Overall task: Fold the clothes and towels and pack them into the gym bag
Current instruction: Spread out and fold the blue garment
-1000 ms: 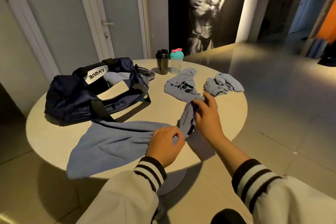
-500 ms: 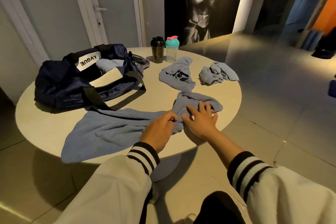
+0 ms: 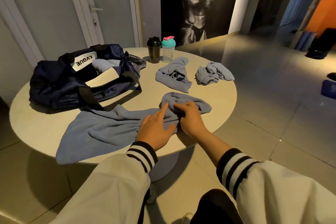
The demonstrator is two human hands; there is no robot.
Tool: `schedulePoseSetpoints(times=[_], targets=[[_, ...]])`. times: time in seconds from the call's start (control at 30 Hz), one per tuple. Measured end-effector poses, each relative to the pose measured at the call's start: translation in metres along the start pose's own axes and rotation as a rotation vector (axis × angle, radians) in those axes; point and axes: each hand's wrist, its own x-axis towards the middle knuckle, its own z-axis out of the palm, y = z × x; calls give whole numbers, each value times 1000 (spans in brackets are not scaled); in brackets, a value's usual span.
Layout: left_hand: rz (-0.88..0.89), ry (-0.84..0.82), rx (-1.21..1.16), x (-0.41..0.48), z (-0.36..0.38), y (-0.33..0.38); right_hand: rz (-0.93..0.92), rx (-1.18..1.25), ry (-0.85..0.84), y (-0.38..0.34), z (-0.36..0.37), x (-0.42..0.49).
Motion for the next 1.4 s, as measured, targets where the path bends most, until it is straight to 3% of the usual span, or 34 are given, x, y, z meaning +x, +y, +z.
schedulePoseSetpoints(times=[0.1,0.17,0.27,0.37,0.47,0.53,0.67,0.73,0.83,0.93,1.0,1.1,1.17,1.23,1.3,1.4], targets=[[-2,15,146,7,6,-4,125,-319,285,10,-19,-2],[-31,25,272,11,11,-9,184,-551,237,14,-20,-9],[-40,78,287,10,11,-13,173,-686,170,15,-13,-23],[109,159,280,5,9,-12,14,-675,176,18,-12,-26],[177,86,313,1,7,-6,-145,-596,54,24,-13,-29],[171,17,317,-2,6,-3,-44,-554,-31,28,-14,-32],[116,-136,344,-17,6,10,295,-420,-28,22,-11,-29],[90,-187,379,-24,2,17,323,-356,-8,13,-3,-30],[85,-231,219,-26,-13,20,109,-376,142,8,6,-39],[68,-17,-129,-20,-30,5,-104,-330,100,13,6,-41],[29,70,2,-15,-38,-13,-69,-320,-15,14,6,-36],[-61,-187,280,-12,-41,-34,49,-481,-195,12,4,-24],[-87,-246,329,-15,-39,-43,125,-553,-282,8,3,-17],[-128,-199,318,-15,-38,-53,134,-564,-242,6,4,-17],[-171,-77,336,-15,-38,-59,29,-534,-70,10,8,-24],[-30,196,378,-20,-36,-57,-64,-512,61,20,11,-31]])
